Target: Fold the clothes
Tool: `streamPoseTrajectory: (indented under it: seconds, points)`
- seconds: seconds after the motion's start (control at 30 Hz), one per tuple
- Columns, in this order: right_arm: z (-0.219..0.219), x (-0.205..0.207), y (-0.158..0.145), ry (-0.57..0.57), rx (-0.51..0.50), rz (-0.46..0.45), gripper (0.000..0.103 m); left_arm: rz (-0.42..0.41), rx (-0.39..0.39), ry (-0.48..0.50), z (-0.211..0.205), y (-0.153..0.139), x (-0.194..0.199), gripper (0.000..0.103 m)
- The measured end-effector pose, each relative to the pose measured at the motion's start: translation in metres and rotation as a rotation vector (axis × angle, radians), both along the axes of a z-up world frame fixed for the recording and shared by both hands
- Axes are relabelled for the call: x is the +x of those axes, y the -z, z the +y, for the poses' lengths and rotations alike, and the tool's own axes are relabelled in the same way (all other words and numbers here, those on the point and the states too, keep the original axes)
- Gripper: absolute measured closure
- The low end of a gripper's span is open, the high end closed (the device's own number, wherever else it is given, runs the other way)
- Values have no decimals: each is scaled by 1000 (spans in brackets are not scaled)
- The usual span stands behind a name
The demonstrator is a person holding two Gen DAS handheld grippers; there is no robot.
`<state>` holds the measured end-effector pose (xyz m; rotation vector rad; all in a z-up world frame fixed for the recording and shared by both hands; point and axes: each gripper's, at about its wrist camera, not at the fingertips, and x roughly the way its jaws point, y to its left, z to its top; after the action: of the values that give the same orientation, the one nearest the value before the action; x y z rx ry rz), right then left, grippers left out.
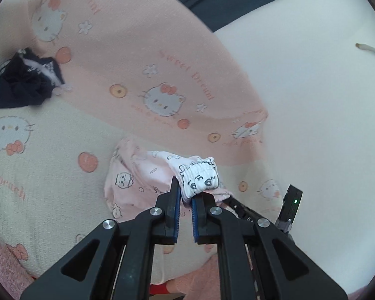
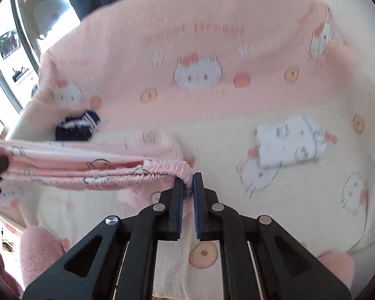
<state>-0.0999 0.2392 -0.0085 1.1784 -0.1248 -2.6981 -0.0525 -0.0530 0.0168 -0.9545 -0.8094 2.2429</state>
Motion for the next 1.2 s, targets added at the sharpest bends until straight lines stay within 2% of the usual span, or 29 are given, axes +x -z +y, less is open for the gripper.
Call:
streamPoseTrajectory:
  seconds: [0.1, 0.17, 0.23, 0.33, 0.4, 0.43, 0.5, 0.6, 0.67, 0.7, 0.77, 0.87, 0.93, 0.97, 1.1, 1.2]
  points:
    - [-8, 7, -88, -31, 69, 201, 97, 99, 5, 59, 16, -47, 14, 95]
    - [-13, 8, -121, -61, 80, 251, 97, 86, 18, 54, 18, -61, 12, 95]
    - [-8, -3, -127, -70, 99, 245, 97, 21, 47, 43, 14, -53, -4, 95]
    - [1, -36, -107, -61, 168, 166, 97, -153, 62, 31, 10, -1, -44, 95]
    - [9, -64, -85, -67, 183, 86, 98, -236, 20, 81, 18, 26, -72, 95]
    - [15, -78, -80, -58, 180, 62, 99, -237, -20, 107, 24, 28, -82, 95]
    - [26, -98, -91, -40, 160, 67, 100, -162, -63, 150, 40, 7, -99, 95]
    - [30, -118, -129, -42, 96, 99, 100, -16, -116, 183, 56, -49, -119, 95]
    - [27, -126, -148, -65, 58, 94, 99, -13, -146, 173, 61, -71, -128, 95]
    - [20, -124, -147, -91, 52, 80, 98, -2, -164, 186, 66, -73, -124, 95]
    - [3, -120, -133, -145, 58, 41, 97, 27, -202, 221, 76, -75, -111, 95]
    - [-23, -111, -78, -205, 23, -98, 80, 32, -260, 255, 85, -65, -95, 95]
    - [-39, -107, -41, -239, -11, -196, 69, 10, -258, 256, 77, -49, -84, 95]
    - [-44, -105, -25, -247, -30, -240, 60, 0, -250, 254, 70, -41, -76, 95]
    - [-56, -88, 34, -249, 16, -332, 58, -70, -215, 219, 33, -3, -46, 95]
    - [-49, -84, 58, -194, 1, -370, 53, -141, -200, 172, 8, 29, -33, 95]
